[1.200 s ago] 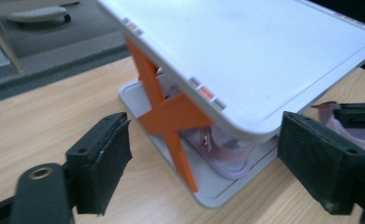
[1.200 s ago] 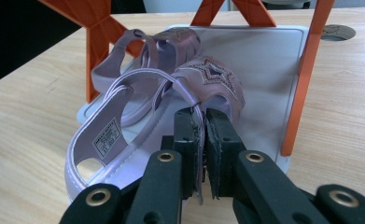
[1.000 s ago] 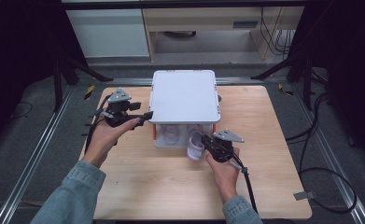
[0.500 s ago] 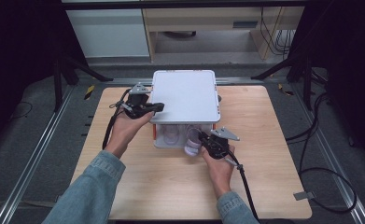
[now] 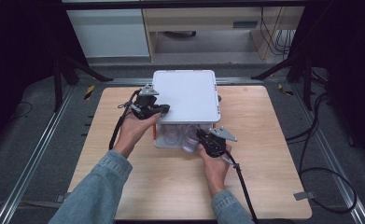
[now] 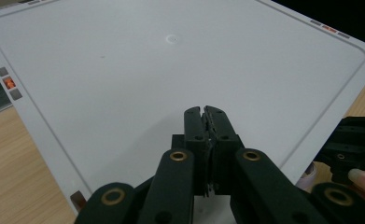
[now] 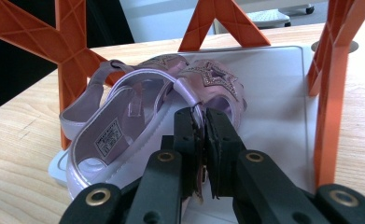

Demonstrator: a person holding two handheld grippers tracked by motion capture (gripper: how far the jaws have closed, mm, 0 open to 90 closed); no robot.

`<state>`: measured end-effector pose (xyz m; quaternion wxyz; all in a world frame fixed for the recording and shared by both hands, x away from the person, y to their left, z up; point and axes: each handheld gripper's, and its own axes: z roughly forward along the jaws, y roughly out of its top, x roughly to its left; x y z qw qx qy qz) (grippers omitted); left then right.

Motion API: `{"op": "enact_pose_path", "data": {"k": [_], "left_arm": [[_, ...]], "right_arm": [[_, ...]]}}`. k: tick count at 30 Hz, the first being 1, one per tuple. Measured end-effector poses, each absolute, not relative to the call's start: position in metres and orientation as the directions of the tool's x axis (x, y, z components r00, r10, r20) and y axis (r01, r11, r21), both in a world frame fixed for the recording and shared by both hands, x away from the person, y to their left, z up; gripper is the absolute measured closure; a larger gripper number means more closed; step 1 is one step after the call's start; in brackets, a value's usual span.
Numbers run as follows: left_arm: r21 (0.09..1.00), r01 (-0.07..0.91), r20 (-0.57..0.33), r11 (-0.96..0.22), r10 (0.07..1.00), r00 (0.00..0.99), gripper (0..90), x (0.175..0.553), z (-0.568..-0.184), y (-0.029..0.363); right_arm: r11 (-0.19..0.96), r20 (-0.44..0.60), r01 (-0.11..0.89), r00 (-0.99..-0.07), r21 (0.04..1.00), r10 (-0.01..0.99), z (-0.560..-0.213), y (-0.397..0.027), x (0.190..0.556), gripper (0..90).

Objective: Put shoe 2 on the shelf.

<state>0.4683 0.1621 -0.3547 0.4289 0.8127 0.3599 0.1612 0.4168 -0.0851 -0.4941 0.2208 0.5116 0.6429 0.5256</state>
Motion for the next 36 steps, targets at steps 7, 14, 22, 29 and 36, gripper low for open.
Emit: {"op": "enact_pose_path", "data": {"k": [7,14,22,29,36], "left_arm": [[0.817,0.450,-0.057,-0.362,0.725,0.686,87.5,0.470,-0.356,0.160],[0.818,0.448,-0.056,-0.360,0.725,0.686,87.5,0.469,-0.356,0.160],[0.818,0.449,-0.056,-0.359,0.728,0.684,87.4,0.469,-0.356,0.160],[0.817,0.453,-0.058,-0.356,0.731,0.680,87.4,0.469,-0.356,0.159],[0.816,0.455,-0.059,-0.356,0.732,0.678,87.4,0.469,-0.356,0.159]], "right_arm": [[-0.077,0.243,0.412,-0.368,0.908,0.897,-0.499,-0.077,0.421,83.8],[-0.033,0.192,0.398,-0.368,0.917,0.910,-0.499,-0.072,0.420,83.7],[0.018,0.137,0.387,-0.368,0.922,0.920,-0.497,-0.077,0.421,83.1],[0.037,0.136,0.396,-0.399,0.918,0.907,-0.498,-0.076,0.423,81.7],[0.047,0.137,0.404,-0.414,0.914,0.900,-0.497,-0.079,0.425,81.4]]}}
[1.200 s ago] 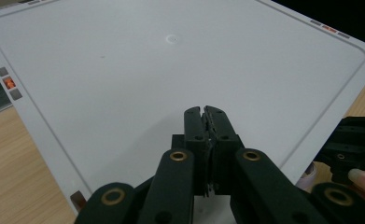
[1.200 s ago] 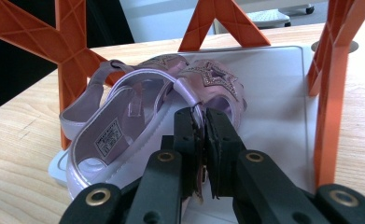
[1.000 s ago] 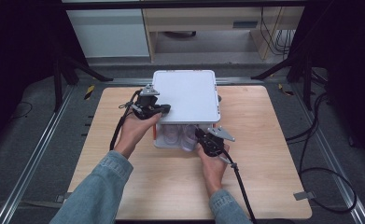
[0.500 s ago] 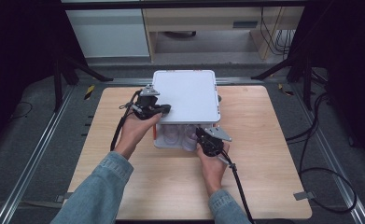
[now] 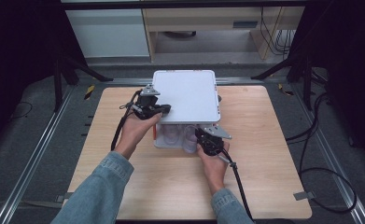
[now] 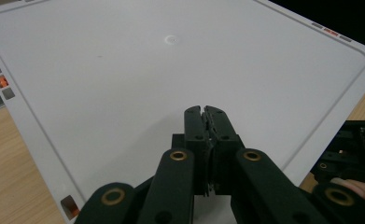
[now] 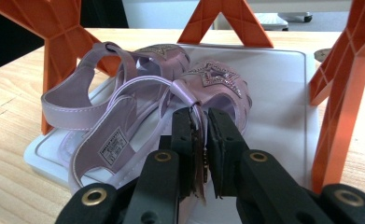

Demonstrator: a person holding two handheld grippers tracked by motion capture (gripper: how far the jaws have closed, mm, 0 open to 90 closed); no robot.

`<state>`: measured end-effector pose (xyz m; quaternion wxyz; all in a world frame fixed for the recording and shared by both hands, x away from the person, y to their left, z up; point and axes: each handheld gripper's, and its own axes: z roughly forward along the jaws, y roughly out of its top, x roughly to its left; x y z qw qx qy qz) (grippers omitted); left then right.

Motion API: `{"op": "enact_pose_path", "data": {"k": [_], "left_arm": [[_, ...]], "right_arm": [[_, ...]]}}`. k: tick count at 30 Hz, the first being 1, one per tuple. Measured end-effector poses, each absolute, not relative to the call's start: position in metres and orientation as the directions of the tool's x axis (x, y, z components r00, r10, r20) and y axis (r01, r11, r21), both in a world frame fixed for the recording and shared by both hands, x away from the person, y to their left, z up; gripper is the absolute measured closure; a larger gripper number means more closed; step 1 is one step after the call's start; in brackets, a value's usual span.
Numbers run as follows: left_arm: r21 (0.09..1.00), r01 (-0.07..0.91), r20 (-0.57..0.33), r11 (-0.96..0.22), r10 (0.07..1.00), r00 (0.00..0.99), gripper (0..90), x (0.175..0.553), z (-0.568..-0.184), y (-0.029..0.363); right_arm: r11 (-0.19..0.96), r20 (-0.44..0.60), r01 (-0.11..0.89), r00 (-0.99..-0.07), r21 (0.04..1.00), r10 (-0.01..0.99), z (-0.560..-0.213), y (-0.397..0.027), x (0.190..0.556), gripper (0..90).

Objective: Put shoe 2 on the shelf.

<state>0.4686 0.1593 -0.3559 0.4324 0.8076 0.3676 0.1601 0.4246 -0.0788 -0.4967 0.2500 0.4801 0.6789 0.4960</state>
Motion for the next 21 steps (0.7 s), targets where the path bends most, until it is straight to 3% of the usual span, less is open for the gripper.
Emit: {"op": "enact_pose_path", "data": {"k": [3,8,11,14,21], "left_arm": [[0.816,0.456,-0.059,-0.356,0.733,0.678,87.4,0.469,-0.356,0.159],[0.814,0.458,-0.060,-0.356,0.734,0.677,87.4,0.469,-0.356,0.159],[0.814,0.459,-0.059,-0.356,0.735,0.675,87.5,0.468,-0.356,0.159],[0.811,0.461,-0.057,-0.360,0.736,0.674,87.5,0.468,-0.355,0.158],[0.809,0.464,-0.056,-0.362,0.737,0.673,87.6,0.467,-0.355,0.158]], "right_arm": [[0.045,0.146,0.412,-0.421,0.910,0.895,-0.496,-0.078,0.425,79.3],[0.026,0.177,0.422,-0.433,0.906,0.884,-0.493,-0.077,0.426,64.5],[0.013,0.201,0.433,-0.444,0.901,0.873,-0.487,-0.079,0.424,61.5],[0.002,0.214,0.429,-0.453,0.903,0.866,-0.480,-0.082,0.421,64.6],[-0.011,0.251,0.434,-0.501,0.901,0.828,-0.463,-0.090,0.411,83.2]]}}
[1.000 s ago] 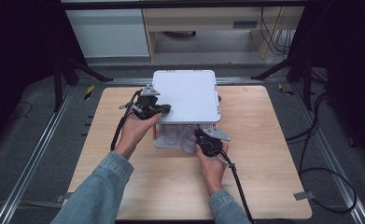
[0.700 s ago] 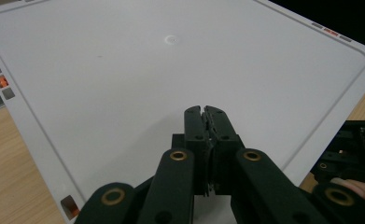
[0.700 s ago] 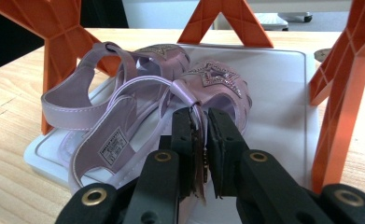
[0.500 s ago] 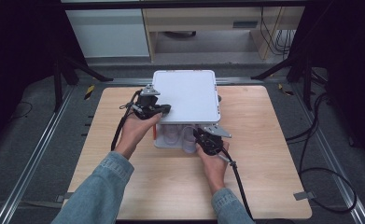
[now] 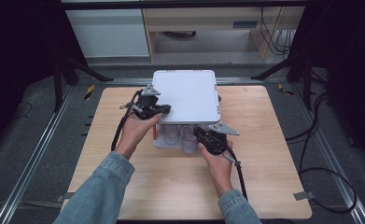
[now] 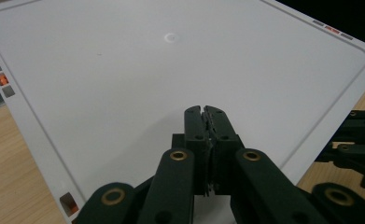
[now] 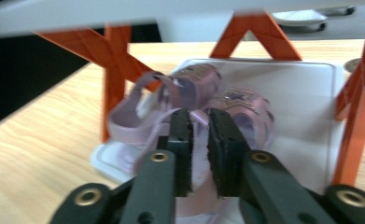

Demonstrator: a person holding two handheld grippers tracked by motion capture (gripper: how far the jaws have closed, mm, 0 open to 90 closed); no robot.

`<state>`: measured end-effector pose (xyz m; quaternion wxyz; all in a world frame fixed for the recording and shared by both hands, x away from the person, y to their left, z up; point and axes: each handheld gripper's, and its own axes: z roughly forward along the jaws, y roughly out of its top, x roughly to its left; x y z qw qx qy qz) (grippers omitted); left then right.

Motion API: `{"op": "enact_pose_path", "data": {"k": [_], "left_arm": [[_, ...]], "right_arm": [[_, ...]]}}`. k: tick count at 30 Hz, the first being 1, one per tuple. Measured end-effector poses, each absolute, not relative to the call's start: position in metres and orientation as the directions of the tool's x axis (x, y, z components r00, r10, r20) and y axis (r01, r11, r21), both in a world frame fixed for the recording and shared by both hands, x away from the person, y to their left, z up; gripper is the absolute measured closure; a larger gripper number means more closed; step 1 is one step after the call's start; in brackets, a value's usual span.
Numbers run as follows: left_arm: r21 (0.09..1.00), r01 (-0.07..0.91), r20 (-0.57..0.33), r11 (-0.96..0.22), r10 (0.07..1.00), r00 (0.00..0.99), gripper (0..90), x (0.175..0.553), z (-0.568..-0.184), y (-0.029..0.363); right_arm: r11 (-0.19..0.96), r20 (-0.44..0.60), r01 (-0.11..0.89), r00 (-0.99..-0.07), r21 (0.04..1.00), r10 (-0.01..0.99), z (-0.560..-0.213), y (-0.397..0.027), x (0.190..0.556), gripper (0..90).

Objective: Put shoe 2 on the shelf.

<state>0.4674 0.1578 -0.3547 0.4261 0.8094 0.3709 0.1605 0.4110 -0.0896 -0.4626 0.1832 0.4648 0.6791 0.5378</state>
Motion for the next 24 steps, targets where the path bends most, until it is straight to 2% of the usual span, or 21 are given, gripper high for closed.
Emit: {"op": "enact_pose_path", "data": {"k": [6,24], "left_arm": [[0.804,0.473,-0.064,-0.360,0.738,0.671,87.8,0.468,-0.354,0.158],[0.795,0.479,-0.055,-0.372,0.742,0.668,88.7,0.468,-0.353,0.156]], "right_arm": [[-0.023,0.315,0.472,-0.550,0.881,0.774,-0.456,-0.090,0.399,89.0],[0.074,0.303,0.502,-0.626,0.862,0.718,-0.468,-0.087,0.375,90.0]]}}
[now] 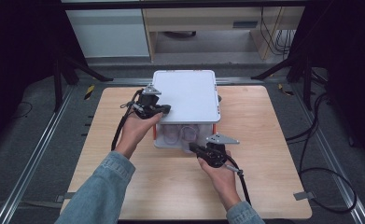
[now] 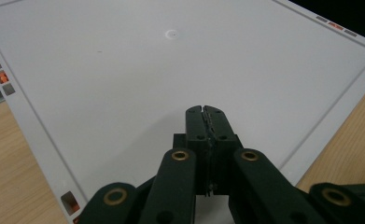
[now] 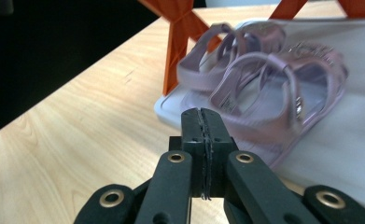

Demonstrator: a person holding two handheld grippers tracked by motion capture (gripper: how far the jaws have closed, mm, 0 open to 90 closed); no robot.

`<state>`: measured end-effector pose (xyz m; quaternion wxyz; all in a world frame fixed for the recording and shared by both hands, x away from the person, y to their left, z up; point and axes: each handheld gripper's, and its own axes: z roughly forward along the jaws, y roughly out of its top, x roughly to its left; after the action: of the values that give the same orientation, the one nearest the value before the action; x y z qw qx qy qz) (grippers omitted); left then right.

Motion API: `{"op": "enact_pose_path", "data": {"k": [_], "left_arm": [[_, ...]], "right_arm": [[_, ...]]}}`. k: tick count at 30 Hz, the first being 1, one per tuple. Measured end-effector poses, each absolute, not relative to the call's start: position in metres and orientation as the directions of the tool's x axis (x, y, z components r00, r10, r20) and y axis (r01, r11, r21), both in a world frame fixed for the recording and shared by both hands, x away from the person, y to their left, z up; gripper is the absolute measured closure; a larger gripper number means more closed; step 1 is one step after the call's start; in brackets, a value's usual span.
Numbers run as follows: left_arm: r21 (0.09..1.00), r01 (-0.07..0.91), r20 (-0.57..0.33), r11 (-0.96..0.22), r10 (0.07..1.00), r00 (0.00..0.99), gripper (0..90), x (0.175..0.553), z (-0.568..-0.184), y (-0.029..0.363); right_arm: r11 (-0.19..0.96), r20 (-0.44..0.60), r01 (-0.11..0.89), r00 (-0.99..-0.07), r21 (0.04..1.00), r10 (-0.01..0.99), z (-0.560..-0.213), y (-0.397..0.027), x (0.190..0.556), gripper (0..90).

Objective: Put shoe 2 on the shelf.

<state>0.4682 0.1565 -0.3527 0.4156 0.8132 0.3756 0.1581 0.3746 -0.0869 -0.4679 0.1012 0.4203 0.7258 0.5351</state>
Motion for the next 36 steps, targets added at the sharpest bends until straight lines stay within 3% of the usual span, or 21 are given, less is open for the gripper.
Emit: {"op": "enact_pose_path", "data": {"k": [23,36], "left_arm": [[0.786,0.489,-0.054,-0.379,0.745,0.665,89.0,0.469,-0.351,0.155],[0.784,0.493,-0.059,-0.377,0.745,0.664,89.0,0.469,-0.351,0.155]], "right_arm": [[0.179,0.286,0.588,-0.609,0.789,0.740,-0.503,-0.078,0.378,90.0],[0.183,0.277,0.606,-0.585,0.774,0.762,-0.511,-0.080,0.390,90.0]]}}
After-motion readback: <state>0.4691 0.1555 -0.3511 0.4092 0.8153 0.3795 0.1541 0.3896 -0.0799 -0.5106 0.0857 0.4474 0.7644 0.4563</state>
